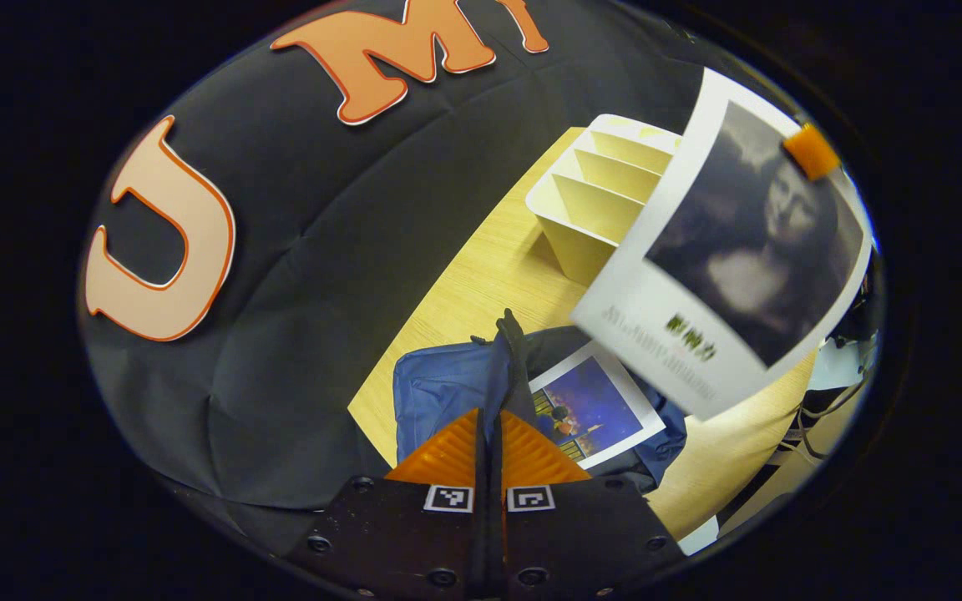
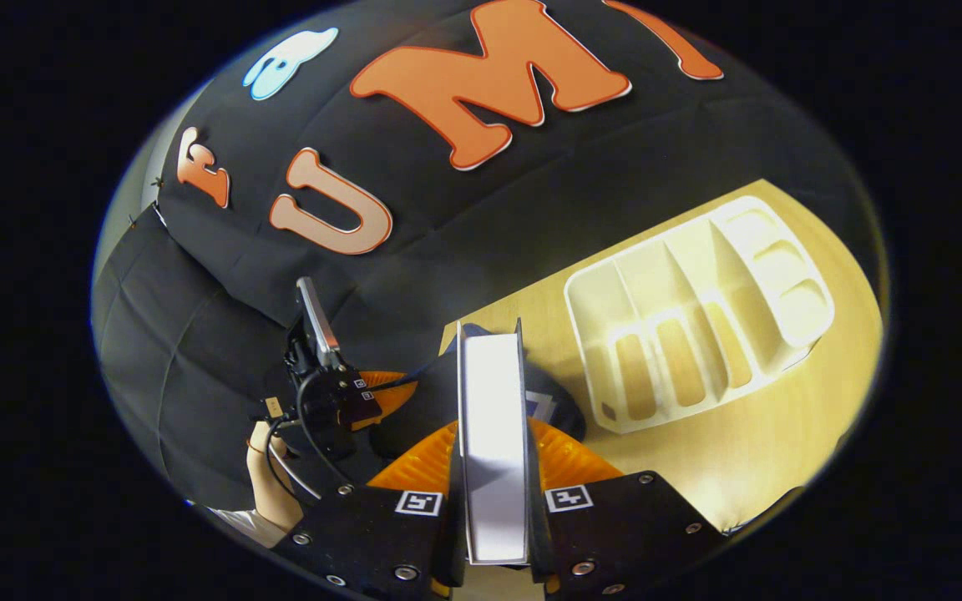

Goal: Open the schoolbag, grab two books from the bookshelf and put them into the schoolbag.

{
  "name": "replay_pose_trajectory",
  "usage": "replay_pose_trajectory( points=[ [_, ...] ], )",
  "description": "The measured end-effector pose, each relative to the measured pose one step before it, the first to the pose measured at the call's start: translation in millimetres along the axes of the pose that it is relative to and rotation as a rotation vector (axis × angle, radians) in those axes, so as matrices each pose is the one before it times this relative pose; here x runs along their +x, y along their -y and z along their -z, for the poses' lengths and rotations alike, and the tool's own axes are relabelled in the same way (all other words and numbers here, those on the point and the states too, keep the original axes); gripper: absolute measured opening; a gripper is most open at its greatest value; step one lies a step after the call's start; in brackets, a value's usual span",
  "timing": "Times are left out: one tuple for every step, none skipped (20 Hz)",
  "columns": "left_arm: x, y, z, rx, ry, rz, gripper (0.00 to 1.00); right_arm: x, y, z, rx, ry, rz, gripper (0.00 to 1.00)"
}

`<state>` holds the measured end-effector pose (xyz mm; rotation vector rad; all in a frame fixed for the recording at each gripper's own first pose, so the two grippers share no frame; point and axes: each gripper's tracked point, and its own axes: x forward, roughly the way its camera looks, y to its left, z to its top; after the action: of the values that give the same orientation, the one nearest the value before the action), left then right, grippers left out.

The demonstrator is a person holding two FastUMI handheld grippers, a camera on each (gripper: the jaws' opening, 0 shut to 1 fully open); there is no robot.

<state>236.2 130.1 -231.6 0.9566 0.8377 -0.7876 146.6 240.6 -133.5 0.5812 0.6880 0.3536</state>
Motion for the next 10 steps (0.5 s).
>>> replay_pose_trajectory(
  points=[
    [0.38, 0.51, -1.40, 0.00247, -0.00348, 0.00063, 0.01, 9.15, -2.91, 9.32, 0.02270, -0.01068, -0.01325, 0.30],
    [-1.05, 0.94, 0.27, 0.00298, -0.00306, 0.00209, 0.01, 12.75, 0.25, 8.96, 0.02283, -0.01361, -0.00277, 0.30],
    [-0.17, 0.48, -0.33, 0.00184, -0.00053, 0.00000, 0.01, 12.96, 2.87, 5.88, 0.02010, -0.00822, 0.00617, 0.30],
    [-1.11, 0.15, -1.53, 0.00393, 0.00019, -0.00004, 0.01, 12.40, 2.71, 3.89, 0.01432, -0.00117, 0.01008, 0.30],
    [-1.38, 0.41, -0.20, 0.00346, 0.00020, -0.00147, 0.01, 9.55, -0.19, 4.23, 0.00772, 0.00276, 0.00550, 0.30],
    [-0.50, 0.23, -1.16, 0.00259, 0.00020, -0.00247, 0.01, 11.73, -0.01, 2.07, 0.01204, 0.00708, 0.00264, 0.30],
    [-0.25, -1.40, -1.24, 0.00281, 0.00049, -0.00355, 0.01, 11.20, 0.88, 1.00, 0.01279, 0.00271, 0.00266, 0.30],
    [0.54, -0.35, -0.99, 0.00112, 0.00101, -0.00135, 0.01, 10.54, 0.78, 3.00, 0.00955, 0.00332, 0.00392, 0.30],
    [-1.21, 1.02, -1.33, -0.00006, 0.00142, 0.00022, 0.01, 9.06, -0.24, 3.65, 0.01250, 0.01159, 0.00519, 0.30],
    [-1.35, 0.97, 0.45, -0.00181, 0.00200, 0.00153, 0.01, 9.72, -0.45, 0.43, 0.01382, 0.01280, -0.00291, 0.30]
  ],
)
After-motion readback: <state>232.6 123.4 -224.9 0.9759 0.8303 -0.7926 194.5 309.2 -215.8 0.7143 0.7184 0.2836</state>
